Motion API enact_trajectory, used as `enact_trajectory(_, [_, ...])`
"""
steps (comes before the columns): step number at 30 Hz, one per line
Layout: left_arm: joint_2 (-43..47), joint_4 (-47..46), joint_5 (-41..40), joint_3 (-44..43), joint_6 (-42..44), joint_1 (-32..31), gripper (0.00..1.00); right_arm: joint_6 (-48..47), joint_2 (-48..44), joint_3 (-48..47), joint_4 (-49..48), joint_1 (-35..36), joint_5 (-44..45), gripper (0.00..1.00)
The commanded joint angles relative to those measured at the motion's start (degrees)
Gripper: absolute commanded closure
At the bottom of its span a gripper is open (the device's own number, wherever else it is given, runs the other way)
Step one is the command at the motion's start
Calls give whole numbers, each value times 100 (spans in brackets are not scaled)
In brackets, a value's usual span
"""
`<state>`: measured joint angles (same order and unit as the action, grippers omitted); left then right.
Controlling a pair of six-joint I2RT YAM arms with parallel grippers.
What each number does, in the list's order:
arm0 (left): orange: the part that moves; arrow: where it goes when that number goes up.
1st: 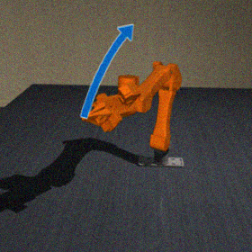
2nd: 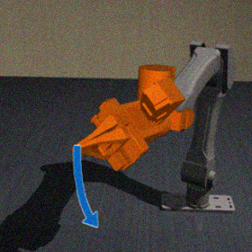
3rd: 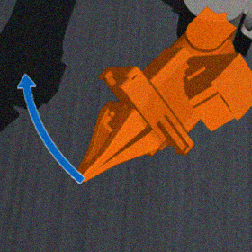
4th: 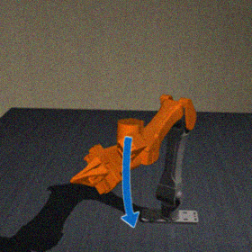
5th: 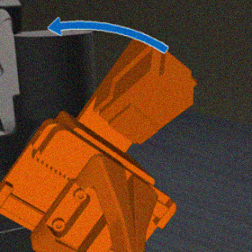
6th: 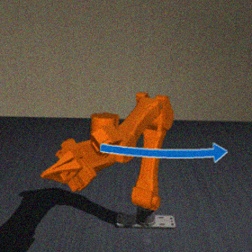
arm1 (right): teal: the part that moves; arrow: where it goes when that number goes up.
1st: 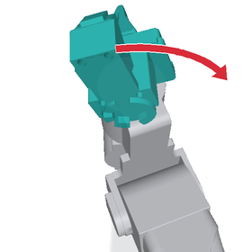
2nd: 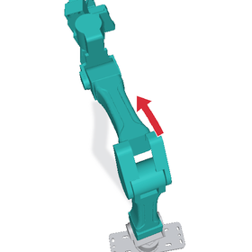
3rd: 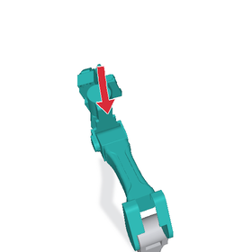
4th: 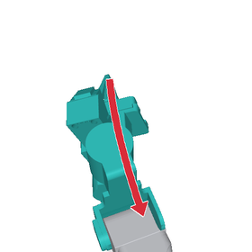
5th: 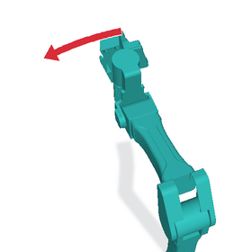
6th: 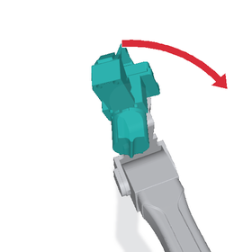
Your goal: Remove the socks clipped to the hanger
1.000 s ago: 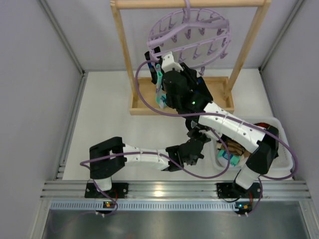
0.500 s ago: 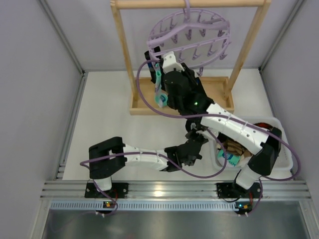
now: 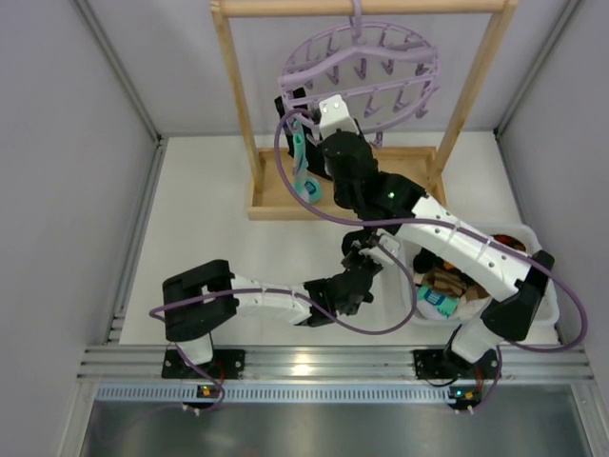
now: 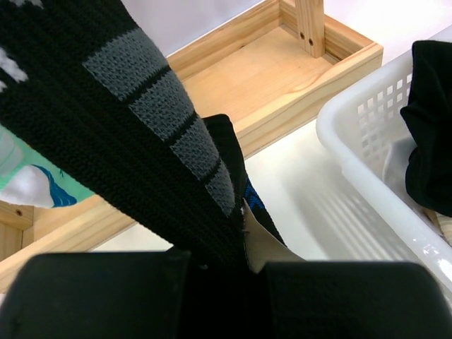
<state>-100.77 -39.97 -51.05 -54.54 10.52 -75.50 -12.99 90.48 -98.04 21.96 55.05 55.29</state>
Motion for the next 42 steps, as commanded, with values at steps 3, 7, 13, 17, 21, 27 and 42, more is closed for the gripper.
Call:
enact_trajectory(3, [400, -143, 139, -30, -77, -34, 100, 868, -224, -339, 494, -441, -1623, 99])
enact_trajectory(7, [444, -134, -19, -319, 387, -43, 100, 1070, -153, -356, 564, -539, -1995, 91])
enact_trajectory(13, [330, -20, -54, -847, 828, -43, 100, 1273, -74, -584, 749, -539, -2479, 59])
enact_trajectory(17, [172, -3, -28, -996, 916, -43, 100, 1186, 13, -786, 915, -486, -1631, 54])
enact_trajectory(21, [-30, 67, 42, -1155, 969, -52, 100, 764, 321, -1041, 1108, -118, -380, 38])
enact_trajectory(27, [-259, 164, 156, -1445, 978, -43, 100, 614, 638, -1323, 1347, 296, 763, 23])
enact_trajectory(42, [-74, 165, 411, -1515, 908, -157, 100, -1344, 638, -172, -1377, 384, 2012, 36])
